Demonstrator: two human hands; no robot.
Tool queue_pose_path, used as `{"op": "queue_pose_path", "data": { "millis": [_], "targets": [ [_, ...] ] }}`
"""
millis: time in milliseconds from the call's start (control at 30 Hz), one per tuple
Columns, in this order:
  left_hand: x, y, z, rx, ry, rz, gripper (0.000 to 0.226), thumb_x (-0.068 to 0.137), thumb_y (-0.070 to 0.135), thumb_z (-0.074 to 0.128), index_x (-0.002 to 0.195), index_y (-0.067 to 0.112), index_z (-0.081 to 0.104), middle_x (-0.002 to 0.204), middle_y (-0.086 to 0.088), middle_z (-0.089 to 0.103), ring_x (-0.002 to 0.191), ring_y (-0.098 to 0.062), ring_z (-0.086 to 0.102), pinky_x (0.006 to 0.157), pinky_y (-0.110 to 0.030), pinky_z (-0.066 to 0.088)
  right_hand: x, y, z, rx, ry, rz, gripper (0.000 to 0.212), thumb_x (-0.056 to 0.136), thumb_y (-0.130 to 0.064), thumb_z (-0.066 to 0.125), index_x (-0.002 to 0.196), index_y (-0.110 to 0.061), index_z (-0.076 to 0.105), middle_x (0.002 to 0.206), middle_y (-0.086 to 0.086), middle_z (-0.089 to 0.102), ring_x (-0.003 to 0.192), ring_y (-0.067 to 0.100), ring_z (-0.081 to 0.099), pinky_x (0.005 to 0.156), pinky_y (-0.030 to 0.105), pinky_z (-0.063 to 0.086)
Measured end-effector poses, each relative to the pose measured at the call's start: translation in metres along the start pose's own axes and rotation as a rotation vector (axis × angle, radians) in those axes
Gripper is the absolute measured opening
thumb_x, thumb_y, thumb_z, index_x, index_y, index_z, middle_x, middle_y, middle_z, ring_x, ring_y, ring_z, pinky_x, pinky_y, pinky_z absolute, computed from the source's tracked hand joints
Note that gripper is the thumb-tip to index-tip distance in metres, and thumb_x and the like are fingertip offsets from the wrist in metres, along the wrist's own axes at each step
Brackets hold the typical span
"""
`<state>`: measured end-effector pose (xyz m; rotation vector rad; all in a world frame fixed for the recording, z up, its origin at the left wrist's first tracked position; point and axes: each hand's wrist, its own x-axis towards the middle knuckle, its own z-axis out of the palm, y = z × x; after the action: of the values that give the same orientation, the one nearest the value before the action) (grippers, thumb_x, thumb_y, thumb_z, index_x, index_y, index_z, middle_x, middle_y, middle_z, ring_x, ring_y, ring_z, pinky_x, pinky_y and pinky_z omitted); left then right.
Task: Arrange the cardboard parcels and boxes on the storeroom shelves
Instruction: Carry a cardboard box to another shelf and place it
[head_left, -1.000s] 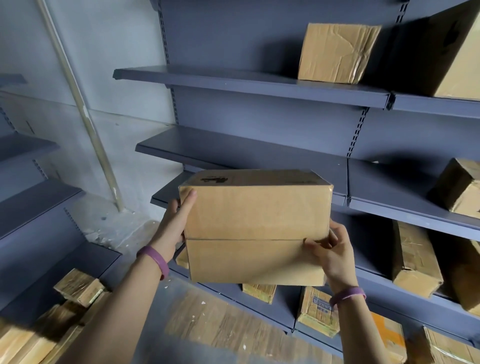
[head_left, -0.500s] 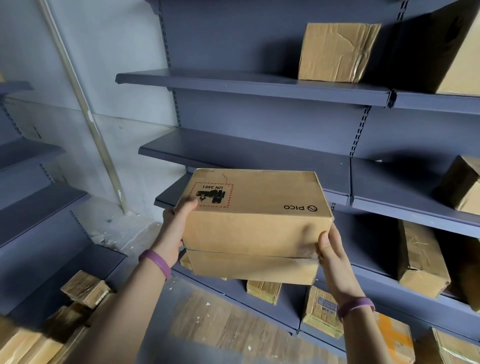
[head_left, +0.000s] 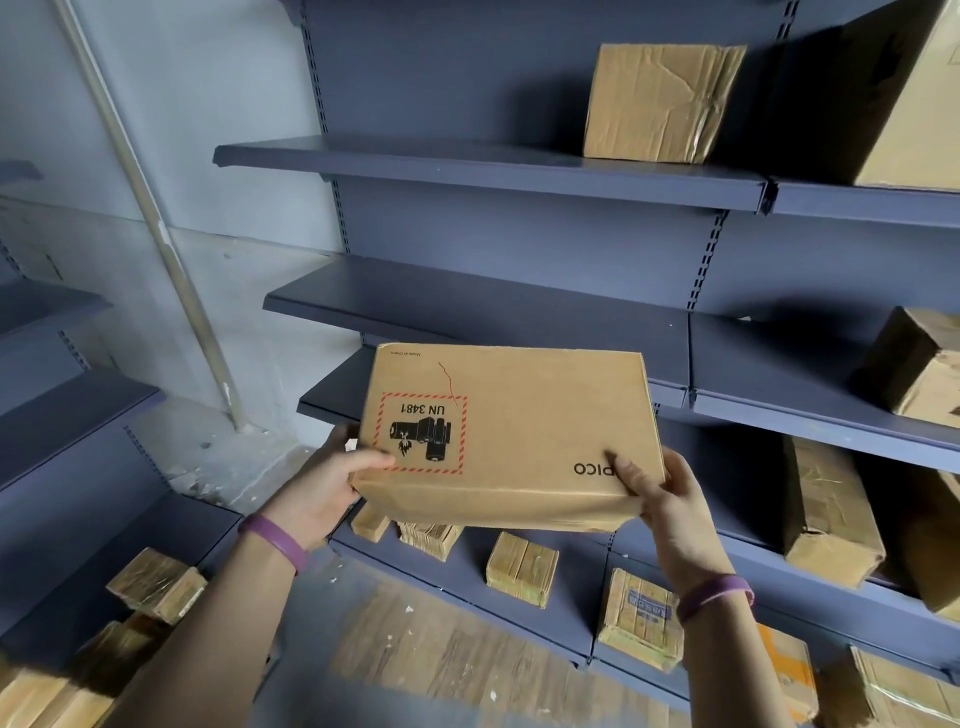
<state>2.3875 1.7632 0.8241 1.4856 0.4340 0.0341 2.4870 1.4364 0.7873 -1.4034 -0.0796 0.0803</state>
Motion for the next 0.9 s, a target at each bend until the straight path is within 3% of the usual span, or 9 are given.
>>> {"op": "queue_pose_path", "data": {
  "millis": [133,233,333,433,567,667,733,833,900],
  "targets": [
    [0.002,0.005,0.001,0.076,0.033,0.021,0.076,0.059,0.026,0.075,0.128,0.004,0.053,0.113,-0.011,0.072,0.110,-0.026,0.066,0.084,-0.038,0.052,0.001,0.005,-0.004,0.046,-0.142,-0.045,0.056,0.080,-0.015,0.076,0.133,-0.020,0.058,0.109,0.003,0.071,0.097,0.017,0.067,0.082,0.026,0.052],
    [0.008,0.011,0.004,0.090,0.058,0.017,0.085,0.060,0.071,0.074,0.128,0.022,0.059,0.116,-0.004,0.072,0.114,-0.025,0.063,0.094,-0.048,0.050,0.003,0.009,-0.007,0.041,-0.114,-0.039,0.051,0.087,0.010,0.062,0.126,-0.021,0.057,0.102,0.003,0.068,0.093,0.019,0.064,0.079,0.030,0.051],
    [0.014,0.016,0.011,0.087,0.123,-0.017,0.087,0.065,0.087,0.057,0.127,0.026,0.055,0.118,-0.006,0.068,0.112,-0.025,0.061,0.096,-0.047,0.047,0.003,0.011,-0.012,-0.050,-0.114,-0.029,0.051,0.087,0.020,0.056,0.121,-0.018,0.051,0.101,0.008,0.064,0.090,0.021,0.060,0.066,0.028,0.055],
    [0.018,0.023,0.020,0.076,0.202,-0.076,0.074,0.080,0.090,0.035,0.105,0.028,0.067,0.105,-0.007,0.073,0.104,-0.027,0.064,0.102,-0.048,0.044,0.002,0.014,-0.014,-0.114,-0.131,-0.035,0.052,0.083,0.024,0.057,0.114,-0.017,0.048,0.109,0.011,0.062,0.093,0.020,0.059,0.063,0.030,0.058],
    [0.024,0.031,0.017,0.034,0.268,-0.127,0.097,0.065,0.101,0.023,0.094,0.022,0.070,0.092,-0.013,0.077,0.095,-0.036,0.071,0.101,-0.052,0.047,0.002,0.015,-0.015,-0.151,-0.134,-0.040,0.052,0.076,0.028,0.059,0.109,-0.010,0.044,0.109,0.008,0.061,0.093,0.020,0.059,0.063,0.032,0.057],
    [0.026,0.028,0.016,0.026,0.268,-0.082,0.064,0.088,0.081,0.035,0.093,0.023,0.062,0.080,-0.009,0.073,0.082,-0.030,0.068,0.089,-0.044,0.048,0.002,0.017,-0.013,-0.179,-0.129,-0.060,0.053,0.066,0.016,0.072,0.105,-0.006,0.043,0.107,0.008,0.060,0.093,0.020,0.057,0.065,0.029,0.053],
    [0.027,0.024,0.015,0.012,0.278,-0.051,0.044,0.097,0.061,0.045,0.089,0.018,0.055,0.074,-0.006,0.065,0.075,-0.026,0.061,0.081,-0.041,0.043,-0.001,0.017,-0.010,-0.168,-0.118,-0.063,0.050,0.073,0.007,0.075,0.110,-0.010,0.046,0.108,0.006,0.061,0.097,0.020,0.056,0.074,0.028,0.050],
    [0.028,0.018,0.014,-0.010,0.261,-0.024,0.033,0.098,0.046,0.052,0.086,0.016,0.055,0.078,-0.009,0.062,0.073,-0.025,0.059,0.078,-0.038,0.041,-0.008,0.011,-0.002,-0.095,-0.170,-0.004,0.064,0.077,-0.051,0.075,0.131,-0.028,0.049,0.116,-0.006,0.063,0.104,0.007,0.058,0.083,0.022,0.046],
    [0.024,0.018,0.016,-0.017,0.250,-0.007,0.028,0.099,0.040,0.054,0.088,0.014,0.056,0.076,-0.009,0.062,0.071,-0.025,0.059,0.070,-0.035,0.042,-0.007,0.010,0.004,-0.022,-0.134,0.102,0.081,0.070,-0.084,0.060,0.133,-0.033,0.054,0.122,-0.012,0.066,0.112,0.004,0.060,0.087,0.026,0.047]
  ]
}}
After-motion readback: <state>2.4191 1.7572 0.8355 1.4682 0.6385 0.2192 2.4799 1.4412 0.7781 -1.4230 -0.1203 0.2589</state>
